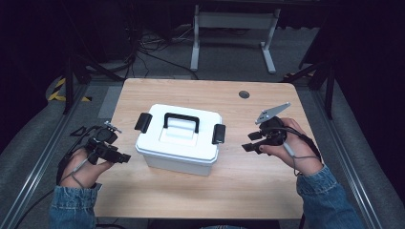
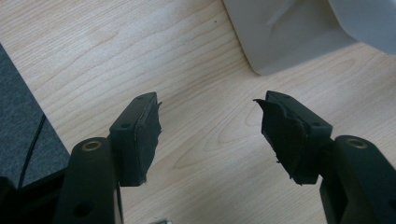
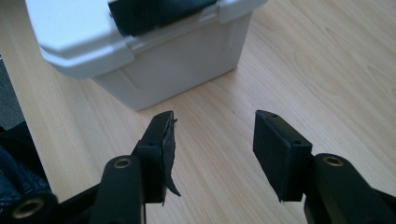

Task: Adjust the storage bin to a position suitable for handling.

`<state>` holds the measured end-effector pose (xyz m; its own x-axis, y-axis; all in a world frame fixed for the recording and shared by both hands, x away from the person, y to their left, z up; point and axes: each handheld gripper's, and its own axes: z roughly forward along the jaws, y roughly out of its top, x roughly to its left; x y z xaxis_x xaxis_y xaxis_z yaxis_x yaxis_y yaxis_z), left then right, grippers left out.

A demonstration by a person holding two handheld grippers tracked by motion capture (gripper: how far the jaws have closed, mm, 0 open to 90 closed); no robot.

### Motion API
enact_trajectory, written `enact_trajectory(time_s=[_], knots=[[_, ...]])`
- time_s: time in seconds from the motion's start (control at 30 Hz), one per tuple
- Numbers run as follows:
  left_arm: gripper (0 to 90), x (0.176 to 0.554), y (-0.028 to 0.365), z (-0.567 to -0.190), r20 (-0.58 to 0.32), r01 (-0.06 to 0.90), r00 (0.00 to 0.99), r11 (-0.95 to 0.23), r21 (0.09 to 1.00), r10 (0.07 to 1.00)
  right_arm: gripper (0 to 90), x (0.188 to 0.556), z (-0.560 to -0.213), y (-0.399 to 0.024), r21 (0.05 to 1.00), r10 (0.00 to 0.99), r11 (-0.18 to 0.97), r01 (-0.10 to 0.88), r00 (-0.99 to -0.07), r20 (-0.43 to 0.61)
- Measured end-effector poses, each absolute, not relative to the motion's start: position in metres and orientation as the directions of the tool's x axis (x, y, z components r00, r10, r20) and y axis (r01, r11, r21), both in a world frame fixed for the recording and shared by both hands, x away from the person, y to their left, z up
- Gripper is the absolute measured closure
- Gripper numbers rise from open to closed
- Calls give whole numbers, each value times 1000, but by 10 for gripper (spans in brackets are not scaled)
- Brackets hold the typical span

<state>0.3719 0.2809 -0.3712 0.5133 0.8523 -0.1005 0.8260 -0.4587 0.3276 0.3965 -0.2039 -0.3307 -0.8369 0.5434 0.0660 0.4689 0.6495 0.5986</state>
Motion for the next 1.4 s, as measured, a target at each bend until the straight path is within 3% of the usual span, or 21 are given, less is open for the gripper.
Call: enact_trajectory(time_s=[0.7, 1.4], knots=[[387, 372, 282, -373, -106, 832, 504, -449, 326, 857, 453, 408, -293, -144, 636, 463, 678, 370, -886, 22], [390, 378, 283, -374, -123, 830, 512, -453, 324, 850, 451, 449, -306, -75, 598, 414, 716, 361, -909, 52]])
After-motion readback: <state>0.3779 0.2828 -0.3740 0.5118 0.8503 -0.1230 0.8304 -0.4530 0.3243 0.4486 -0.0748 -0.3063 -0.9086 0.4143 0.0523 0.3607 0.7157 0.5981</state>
